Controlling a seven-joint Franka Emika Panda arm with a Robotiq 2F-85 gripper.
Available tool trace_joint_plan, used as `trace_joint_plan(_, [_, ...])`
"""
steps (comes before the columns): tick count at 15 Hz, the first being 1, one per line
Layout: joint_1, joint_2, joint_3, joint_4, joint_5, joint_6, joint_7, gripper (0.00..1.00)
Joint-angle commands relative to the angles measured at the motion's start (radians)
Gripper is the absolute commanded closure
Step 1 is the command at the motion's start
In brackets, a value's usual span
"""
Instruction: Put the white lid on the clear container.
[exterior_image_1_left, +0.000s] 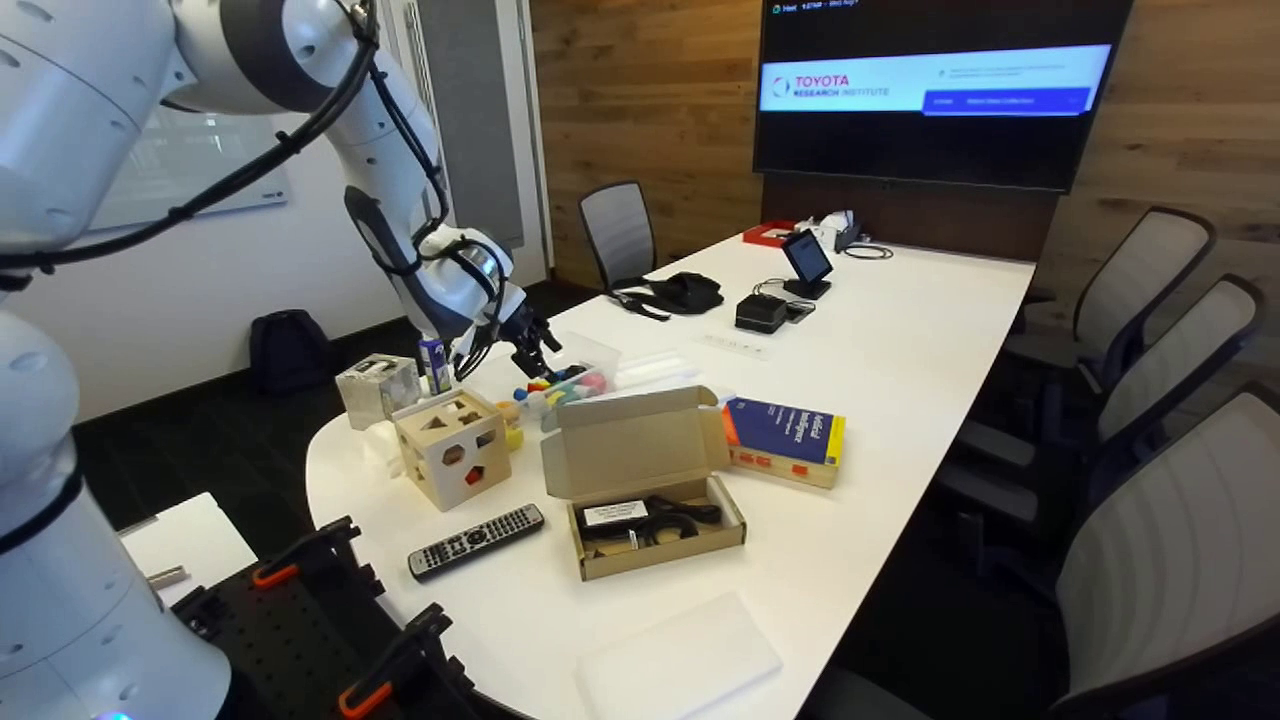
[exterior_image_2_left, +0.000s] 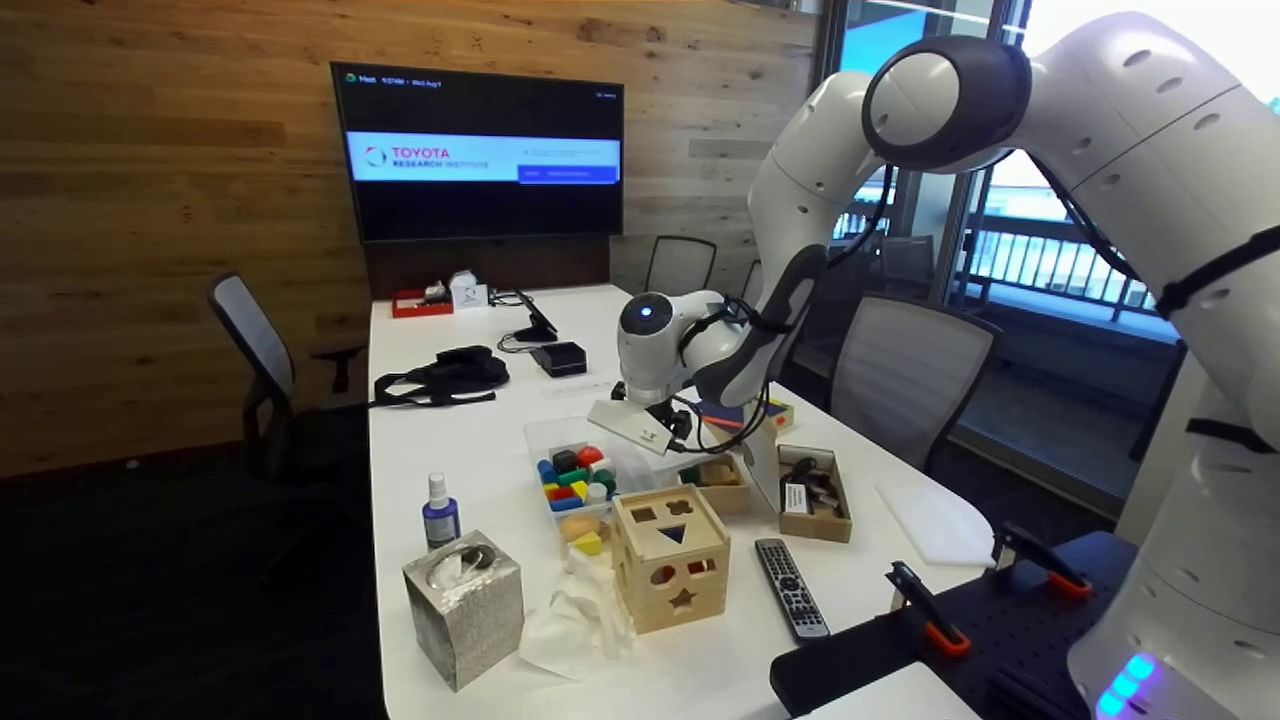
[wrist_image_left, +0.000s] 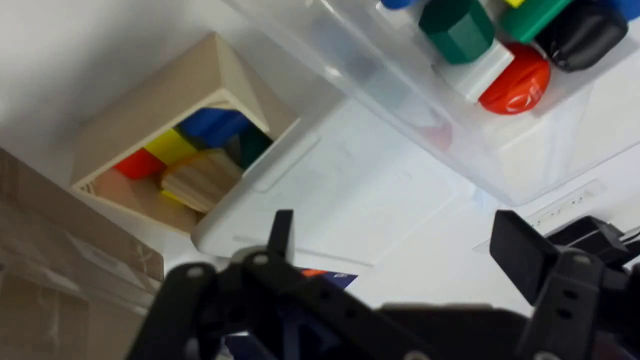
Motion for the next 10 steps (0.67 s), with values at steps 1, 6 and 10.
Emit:
trace_joint_plan(1, [0.024, 0.048, -0.035, 0.051, -0.054, -0.113, 0.125, 0.00])
trace_joint_plan(6, [-0.016, 0.077, -0.003, 0.026, -0.016, -0.276, 0.146, 0.00])
trace_joint_plan(10, [-0.044, 0.098, 0.025, 0.030, 0.017, -0.335, 0.145, 0.00])
